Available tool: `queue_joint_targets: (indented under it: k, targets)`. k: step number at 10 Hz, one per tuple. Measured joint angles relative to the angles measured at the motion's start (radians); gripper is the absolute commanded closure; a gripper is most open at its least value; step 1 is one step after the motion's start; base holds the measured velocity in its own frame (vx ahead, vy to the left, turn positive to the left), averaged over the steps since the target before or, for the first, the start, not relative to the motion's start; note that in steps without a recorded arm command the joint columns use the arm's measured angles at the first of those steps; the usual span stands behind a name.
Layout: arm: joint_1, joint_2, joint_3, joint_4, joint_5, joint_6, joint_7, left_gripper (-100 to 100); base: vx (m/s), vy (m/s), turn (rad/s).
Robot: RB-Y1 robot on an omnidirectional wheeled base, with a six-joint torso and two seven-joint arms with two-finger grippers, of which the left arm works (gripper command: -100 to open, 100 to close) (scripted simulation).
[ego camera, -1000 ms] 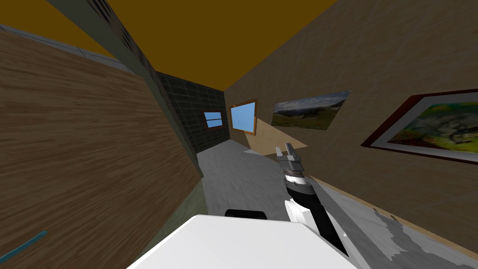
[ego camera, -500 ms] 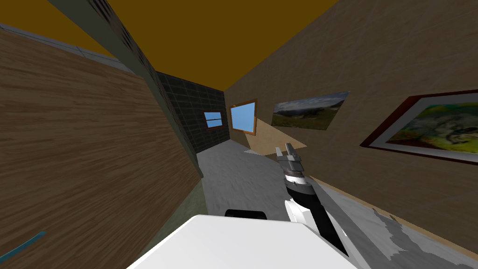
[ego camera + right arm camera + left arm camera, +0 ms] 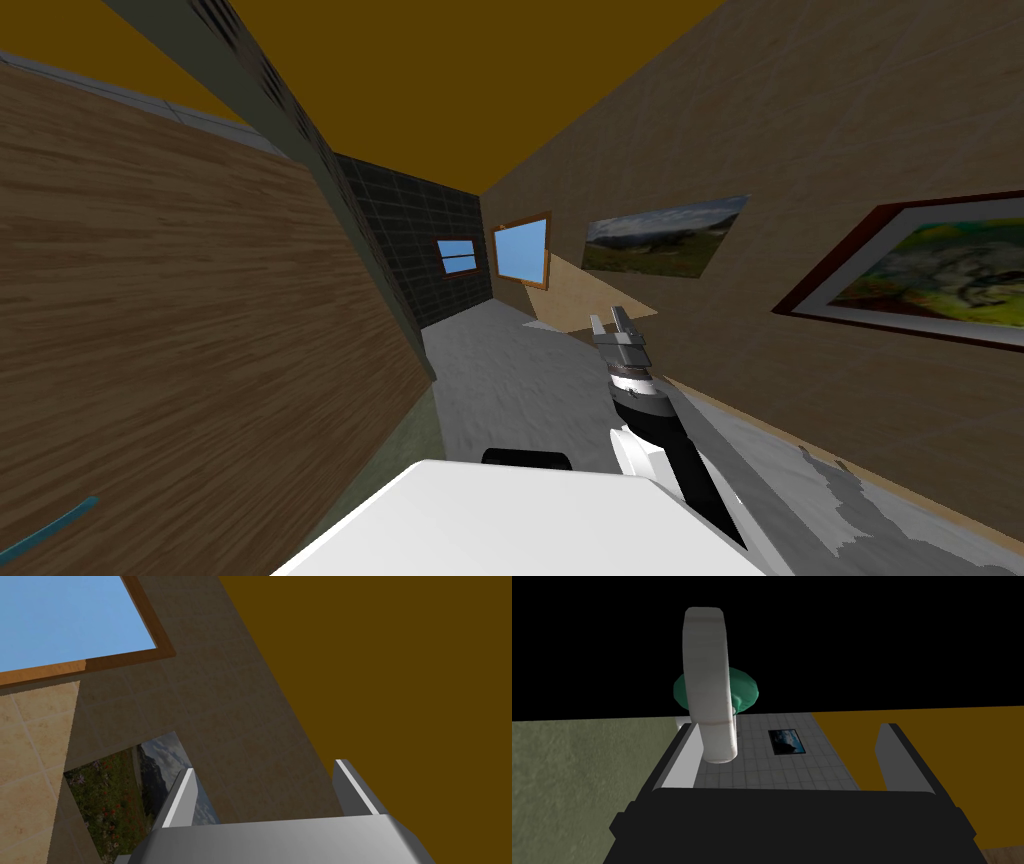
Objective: Push the door open
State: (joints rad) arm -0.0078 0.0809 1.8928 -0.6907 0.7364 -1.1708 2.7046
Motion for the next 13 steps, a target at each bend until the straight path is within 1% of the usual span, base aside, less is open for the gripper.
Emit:
queue_joint_targets:
  k: [5, 6, 8, 10, 13]
  targets:
    - [0.0, 0.0, 0.0, 0.0, 0.0, 0.0, 0.0, -100, 0.0, 0.0, -0.001]
    - [0.0, 0.0, 0.0, 0.0, 0.0, 0.0, 0.0, -100, -0.014, 0.079, 0.065]
    - [0.001, 0.002, 0.0, 0.021, -0.008, -0.027, -0.003, -100, -0.013, 0.109, 0.054]
    - [0.001, 0.004, 0.001, 0.04, -0.013, -0.048, 0.001, -100, 0.003, 0.019, -0.011]
    - [0.001, 0.003, 0.001, 0.039, -0.013, -0.048, 0.002, -100, 0.002, 0.008, -0.011]
